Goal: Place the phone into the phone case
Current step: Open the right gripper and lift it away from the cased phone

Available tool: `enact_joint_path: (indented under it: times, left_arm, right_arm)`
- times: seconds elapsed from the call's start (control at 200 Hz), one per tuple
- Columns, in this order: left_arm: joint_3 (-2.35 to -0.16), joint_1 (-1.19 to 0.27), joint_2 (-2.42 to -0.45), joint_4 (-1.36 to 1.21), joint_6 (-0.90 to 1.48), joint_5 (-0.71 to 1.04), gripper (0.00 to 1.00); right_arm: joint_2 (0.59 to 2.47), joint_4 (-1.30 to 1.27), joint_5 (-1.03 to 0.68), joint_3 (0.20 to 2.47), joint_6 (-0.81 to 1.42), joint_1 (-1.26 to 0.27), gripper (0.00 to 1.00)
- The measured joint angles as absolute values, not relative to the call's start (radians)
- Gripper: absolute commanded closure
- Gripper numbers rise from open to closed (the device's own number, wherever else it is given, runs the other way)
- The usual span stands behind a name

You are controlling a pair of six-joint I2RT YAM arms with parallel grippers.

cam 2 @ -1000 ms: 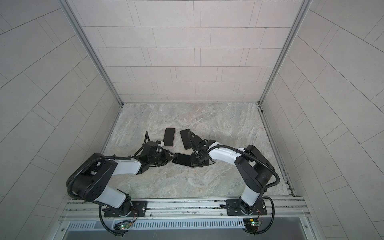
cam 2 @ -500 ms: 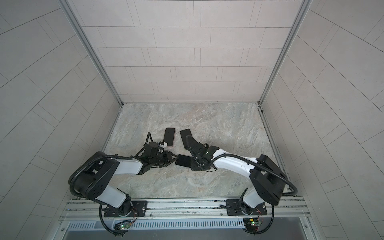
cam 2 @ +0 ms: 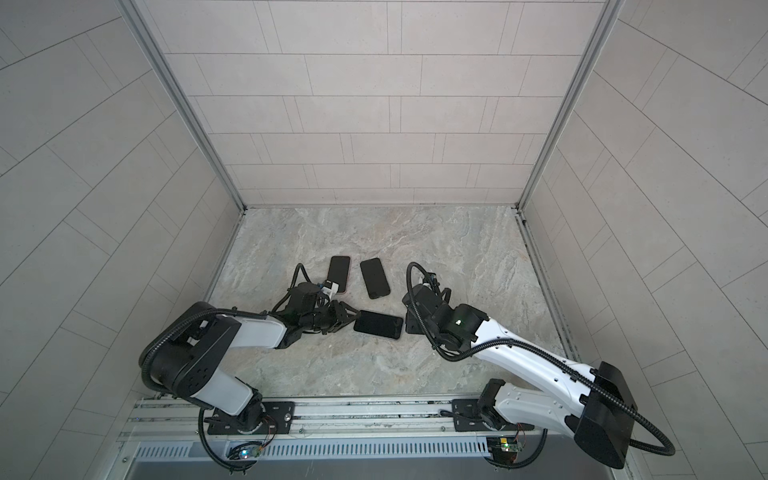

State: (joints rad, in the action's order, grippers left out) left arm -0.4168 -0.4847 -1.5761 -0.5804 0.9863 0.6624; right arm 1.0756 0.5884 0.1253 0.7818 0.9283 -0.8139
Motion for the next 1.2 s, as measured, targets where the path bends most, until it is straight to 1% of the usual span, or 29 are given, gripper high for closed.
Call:
enact_joint_path:
  times: [0.045,0.12,0.135,0.165,0.235,0.32,0.385,0.455,0.565,0.6,0.645,0.705,0.761,0.996,1.201]
  left_arm:
    - [-0.417,-0.485,-1.575,-0.583,0.983,0.665,0.62]
    - [-0.416,-0.485,-1.572,-0.588,0.974,0.667,0.62]
    - [-0.416,-0.485,-1.572,-0.590,0.972,0.666,0.62]
    - [-0.416,-0.485,-1.572,-0.594,0.970,0.666,0.62]
    - [-0.416,-0.485,-1.573,-0.599,0.968,0.666,0.62]
    - [-0.416,-0.485,-1.573,-0.601,0.968,0.662,0.62]
    - [-0.416,-0.485,-1.573,-0.599,0.968,0.657,0.62]
    - [-0.416,-0.485,-1.571,-0.587,0.962,0.650,0.62]
    - [-0.417,-0.485,-1.569,-0.560,0.949,0.638,0.62]
    - [-0.417,-0.485,-1.569,-0.555,0.946,0.634,0.62]
    - [-0.417,-0.485,-1.569,-0.547,0.945,0.629,0.62]
    - [-0.418,-0.485,-1.569,-0.533,0.942,0.622,0.62]
    - [-0.422,-0.485,-1.569,-0.513,0.939,0.616,0.62]
    - [-0.435,-0.485,-1.569,-0.474,0.925,0.604,0.62]
    - [-0.435,-0.485,-1.569,-0.458,0.923,0.604,0.62]
  right_arm:
    - [1.075,0.576,0.131,0.763,0.924,-0.803,0.88]
    - [1.069,0.560,0.132,0.744,0.906,-0.796,0.88]
    - [1.065,0.554,0.132,0.740,0.897,-0.796,0.88]
    - [1.055,0.532,0.131,0.728,0.881,-0.796,0.84]
    - [1.012,0.458,0.123,0.669,0.855,-0.792,0.90]
    - [0.987,0.376,0.045,0.581,0.850,-0.734,0.90]
    - [0.999,0.347,0.014,0.543,0.845,-0.693,0.87]
    - [1.017,0.313,-0.017,0.525,0.843,-0.677,0.87]
    - [1.079,0.244,-0.072,0.523,0.844,-0.667,0.94]
    - [1.113,0.235,-0.092,0.532,0.841,-0.666,0.94]
    - [1.155,0.224,-0.117,0.546,0.839,-0.666,0.94]
    - [1.206,0.206,-0.157,0.562,0.839,-0.666,0.88]
    - [1.240,0.191,-0.191,0.571,0.833,-0.666,0.86]
    - [1.262,0.219,-0.213,0.601,0.851,-0.675,0.86]
    - [1.288,0.214,-0.252,0.589,0.894,-0.713,0.87]
